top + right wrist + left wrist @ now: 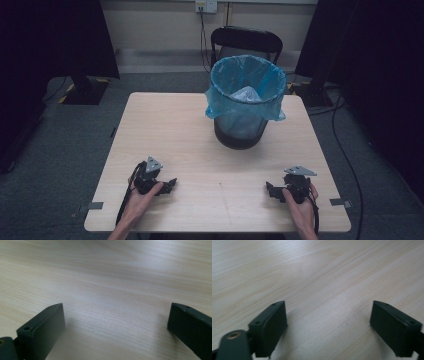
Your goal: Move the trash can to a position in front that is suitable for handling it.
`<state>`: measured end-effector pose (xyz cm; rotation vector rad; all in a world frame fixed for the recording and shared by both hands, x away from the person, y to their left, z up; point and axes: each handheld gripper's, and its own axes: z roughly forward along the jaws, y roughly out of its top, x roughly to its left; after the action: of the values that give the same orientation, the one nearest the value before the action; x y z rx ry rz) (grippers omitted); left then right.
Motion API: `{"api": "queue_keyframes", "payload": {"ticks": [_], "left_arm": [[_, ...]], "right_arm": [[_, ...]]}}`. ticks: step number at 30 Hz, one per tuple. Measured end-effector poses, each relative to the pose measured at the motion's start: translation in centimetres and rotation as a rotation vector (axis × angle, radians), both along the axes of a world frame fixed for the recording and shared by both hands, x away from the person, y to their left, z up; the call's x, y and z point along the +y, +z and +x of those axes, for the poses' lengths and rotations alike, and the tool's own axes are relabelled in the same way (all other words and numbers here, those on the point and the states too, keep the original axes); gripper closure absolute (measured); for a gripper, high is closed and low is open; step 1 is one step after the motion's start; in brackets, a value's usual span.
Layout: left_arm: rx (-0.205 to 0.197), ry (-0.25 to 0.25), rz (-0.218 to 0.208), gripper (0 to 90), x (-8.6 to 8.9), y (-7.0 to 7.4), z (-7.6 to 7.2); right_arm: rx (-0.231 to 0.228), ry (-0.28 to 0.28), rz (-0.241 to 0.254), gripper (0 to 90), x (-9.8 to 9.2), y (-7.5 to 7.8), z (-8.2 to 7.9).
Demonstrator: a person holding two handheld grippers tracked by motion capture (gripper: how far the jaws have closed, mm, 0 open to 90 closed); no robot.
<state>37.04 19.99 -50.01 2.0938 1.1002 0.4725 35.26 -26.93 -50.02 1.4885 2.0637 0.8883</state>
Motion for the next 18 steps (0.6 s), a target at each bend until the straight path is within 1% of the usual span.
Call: {"api": "queue_keyframes", "payload": {"ticks": [1,2,3,4,5,6,7,8,9,10,11,12,13,14,16,17,18], "left_arm": [[0.013,0.001,-0.011,15.3,0.0,0.1,0.0],[0.021,-0.01,-0.021,15.7,0.0,0.2,0.0],[0.037,-0.02,-0.045,15.7,-0.1,0.5,0.0],[0.047,-0.03,-0.058,15.7,-0.1,0.8,0.0],[0.053,-0.036,-0.074,15.7,-0.2,1.2,0.0],[0.055,-0.049,-0.092,15.7,-0.4,1.6,0.0],[0.053,-0.057,-0.119,15.9,-0.6,1.9,0.0],[0.054,-0.066,-0.122,16.2,-0.8,2.3,0.1],[0.051,-0.081,-0.122,16.2,-1.0,2.7,0.2],[0.052,-0.091,-0.142,16.2,-1.3,3.1,0.5],[0.048,-0.093,-0.16,16.3,-1.6,3.5,0.8],[0.048,-0.093,-0.16,16.2,-1.6,3.5,0.8],[0.019,-0.1,-0.177,16.3,-2.4,4.4,1.4],[0.016,-0.114,-0.171,16.4,-2.8,4.9,1.7],[0.002,-0.125,-0.177,16.7,-3.5,5.8,2.4],[-0.003,-0.131,-0.184,16.7,-3.8,6.2,2.8],[-0.014,-0.133,-0.181,17.3,-4.1,6.6,3.2]], "right_arm": [[-0.007,0.002,0.007,4.9,0.0,0.1,-0.1],[-0.008,0.012,0.015,6.9,0.0,0.1,-0.1],[-0.006,0.017,0.023,10.0,0.0,0.2,-0.1],[-0.002,0.043,0.042,17.0,0.0,0.4,0.1],[0.007,0.076,0.065,20.6,0.0,0.7,0.2],[0.011,0.095,0.087,15.6,0.0,1.1,0.4],[0.0,0.103,0.101,14.4,0.0,1.5,0.5],[-0.02,0.111,0.106,18.4,0.0,1.9,0.7],[-0.036,0.117,0.103,18.6,0.1,2.4,0.8],[-0.044,0.135,0.113,17.4,0.1,2.9,1.0],[-0.05,0.151,0.12,17.6,0.1,3.3,1.3],[-0.06,0.156,0.12,19.3,0.0,3.8,1.6],[-0.073,0.152,0.124,21.2,-0.1,4.3,1.9],[-0.087,0.156,0.135,22.9,-0.3,4.8,2.1],[-0.112,0.15,0.148,24.9,-0.6,5.9,2.6],[-0.128,0.151,0.154,27.5,-0.7,6.3,2.8],[-0.137,0.152,0.157,31.9,-0.8,6.8,3.1]]}}
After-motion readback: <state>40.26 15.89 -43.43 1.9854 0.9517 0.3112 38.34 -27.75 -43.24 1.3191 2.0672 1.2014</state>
